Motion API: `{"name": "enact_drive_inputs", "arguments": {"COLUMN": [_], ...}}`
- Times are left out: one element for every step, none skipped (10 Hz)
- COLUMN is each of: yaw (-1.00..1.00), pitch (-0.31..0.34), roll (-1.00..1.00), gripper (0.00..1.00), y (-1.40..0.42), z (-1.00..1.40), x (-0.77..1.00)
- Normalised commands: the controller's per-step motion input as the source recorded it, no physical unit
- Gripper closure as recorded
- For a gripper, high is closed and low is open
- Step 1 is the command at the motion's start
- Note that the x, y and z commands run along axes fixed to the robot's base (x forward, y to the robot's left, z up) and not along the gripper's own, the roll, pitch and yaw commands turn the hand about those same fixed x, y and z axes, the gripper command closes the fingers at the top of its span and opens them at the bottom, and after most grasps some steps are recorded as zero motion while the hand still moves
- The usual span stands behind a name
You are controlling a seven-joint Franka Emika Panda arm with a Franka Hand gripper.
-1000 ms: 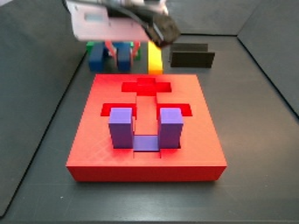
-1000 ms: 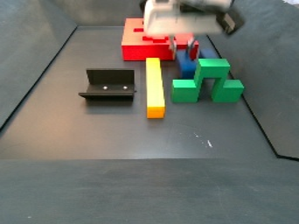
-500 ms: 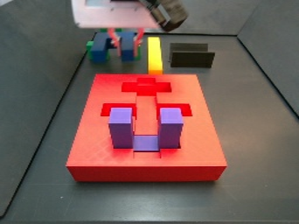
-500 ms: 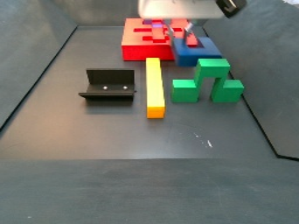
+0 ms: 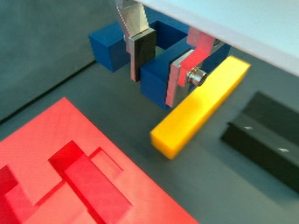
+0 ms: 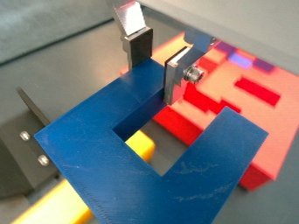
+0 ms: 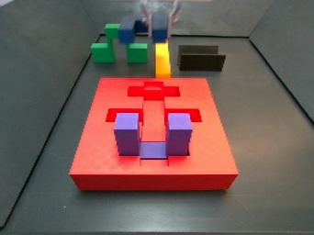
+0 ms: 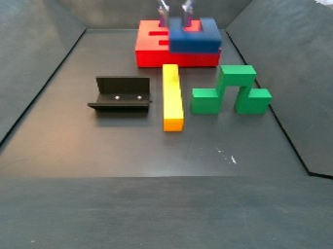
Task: Pick up the blue object. Move up. Place the blue object on the fixture. Regrasp the blue object. Move to above the board. Insert the blue object.
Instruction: Place the blue object on the fixture.
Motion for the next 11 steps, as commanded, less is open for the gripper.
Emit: {"name": "enact_drive_inputs", "arguments": {"yaw": [-0.06,-0.06,-0.09,-0.19,-0.27,-0.30,-0.34,-0.33,-0.19,-0.19,-0.10], "pitch": [0.183,0.160,0.100,0.000,0.000,0.000,0.000,0.034,0.083,0.180,0.497], "roll": [-0.15,-0.11,-0.02,-0.18,-0.42,-0.57,-0.59,-0.53,-0.57,-0.50,-0.34], "gripper": [1.00,1.00,1.00,1.00,1.00,1.00,1.00,1.00,1.00,1.00,1.00], "y": [0.00,0.00,0.01,0.10,0.22,0.18,0.15,0.16,0.22,0.14,0.17], "z": [0.72,0.68,0.54,0.42,0.34,0.24,0.15,0.03,0.00,-0.13,-0.35], "x": [1.00,1.00,1.00,1.00,1.00,0.95,0.91,0.88,0.86,0.89,0.81]}}
